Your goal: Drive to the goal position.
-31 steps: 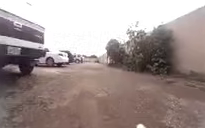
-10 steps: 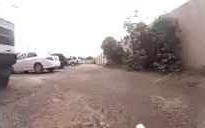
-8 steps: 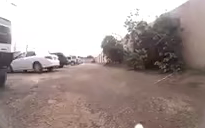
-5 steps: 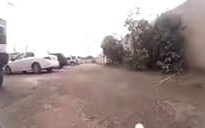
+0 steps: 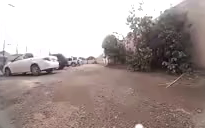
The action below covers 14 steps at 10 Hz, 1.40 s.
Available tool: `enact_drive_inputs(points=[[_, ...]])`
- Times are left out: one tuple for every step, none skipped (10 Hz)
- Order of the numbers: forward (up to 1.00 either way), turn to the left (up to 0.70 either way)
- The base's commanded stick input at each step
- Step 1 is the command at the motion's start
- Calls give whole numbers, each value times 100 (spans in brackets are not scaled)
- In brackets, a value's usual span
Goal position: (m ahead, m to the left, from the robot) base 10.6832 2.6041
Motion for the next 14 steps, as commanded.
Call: enact_drive_inputs(points=[[50,0],[50,0],[50,0],[50,0],[50,0],[50,0],[50,0],[50,0],[50,0],[50,0],[50,0],[50,0],[50,0],[50,0]])
